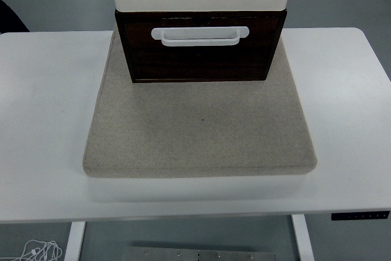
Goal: Open the drawer under the combination cabinet
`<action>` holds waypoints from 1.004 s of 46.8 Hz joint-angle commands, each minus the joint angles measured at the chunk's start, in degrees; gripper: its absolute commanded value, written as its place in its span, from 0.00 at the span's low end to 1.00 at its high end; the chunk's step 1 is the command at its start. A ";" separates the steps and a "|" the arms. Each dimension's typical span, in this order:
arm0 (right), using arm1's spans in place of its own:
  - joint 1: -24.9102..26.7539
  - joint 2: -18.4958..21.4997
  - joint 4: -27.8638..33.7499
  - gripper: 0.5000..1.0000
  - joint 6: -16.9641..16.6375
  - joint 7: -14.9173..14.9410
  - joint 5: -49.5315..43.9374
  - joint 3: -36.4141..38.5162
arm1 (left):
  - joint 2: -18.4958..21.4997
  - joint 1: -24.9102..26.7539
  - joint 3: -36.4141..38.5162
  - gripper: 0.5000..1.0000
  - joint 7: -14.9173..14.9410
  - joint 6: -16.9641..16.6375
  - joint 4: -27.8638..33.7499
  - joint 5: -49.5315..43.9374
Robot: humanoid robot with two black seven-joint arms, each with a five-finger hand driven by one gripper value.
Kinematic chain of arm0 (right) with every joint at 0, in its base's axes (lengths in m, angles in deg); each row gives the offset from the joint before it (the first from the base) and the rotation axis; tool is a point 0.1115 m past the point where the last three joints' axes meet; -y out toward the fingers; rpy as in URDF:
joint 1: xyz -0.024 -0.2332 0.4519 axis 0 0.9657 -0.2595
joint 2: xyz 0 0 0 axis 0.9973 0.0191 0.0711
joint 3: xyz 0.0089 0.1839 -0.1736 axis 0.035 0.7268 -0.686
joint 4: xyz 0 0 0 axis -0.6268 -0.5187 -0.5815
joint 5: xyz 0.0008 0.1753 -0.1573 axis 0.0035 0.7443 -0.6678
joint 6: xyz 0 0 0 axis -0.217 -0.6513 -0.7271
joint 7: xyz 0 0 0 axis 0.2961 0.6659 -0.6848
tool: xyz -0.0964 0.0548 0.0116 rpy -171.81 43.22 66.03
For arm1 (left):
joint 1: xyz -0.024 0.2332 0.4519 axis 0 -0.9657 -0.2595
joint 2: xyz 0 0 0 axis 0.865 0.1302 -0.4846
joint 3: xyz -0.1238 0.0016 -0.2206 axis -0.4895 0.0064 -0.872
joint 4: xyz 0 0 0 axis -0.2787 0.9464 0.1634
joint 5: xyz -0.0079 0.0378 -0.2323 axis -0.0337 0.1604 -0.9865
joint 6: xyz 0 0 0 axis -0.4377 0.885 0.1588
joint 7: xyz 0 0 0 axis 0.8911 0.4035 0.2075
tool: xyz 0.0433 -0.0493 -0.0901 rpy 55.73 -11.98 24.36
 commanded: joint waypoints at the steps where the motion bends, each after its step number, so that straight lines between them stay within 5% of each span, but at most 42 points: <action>1: 0.04 0.00 0.00 0.86 0.00 0.01 0.00 0.00 | -0.14 3.09 3.09 1.00 1.14 1.76 1.56 1.64; 12: 0.04 0.00 0.00 0.86 0.01 0.01 0.00 0.00 | -0.32 11.26 15.30 1.00 6.85 5.90 8.41 1.82; 22: 0.04 0.00 0.00 0.85 0.00 0.01 0.00 0.00 | -0.23 15.92 26.73 1.00 14.41 6.78 18.34 1.90; 27: -0.05 0.00 0.00 0.86 0.01 0.01 0.00 0.00 | -0.76 18.91 33.06 1.00 20.56 6.69 20.28 1.99; 35: 0.04 0.00 0.00 0.85 0.01 0.01 0.00 0.00 | -4.80 18.83 36.32 1.00 30.23 6.69 20.90 3.13; 47: 0.04 0.00 0.00 0.85 -0.08 0.01 0.00 0.00 | -10.95 18.13 39.30 1.00 38.41 3.27 20.20 3.13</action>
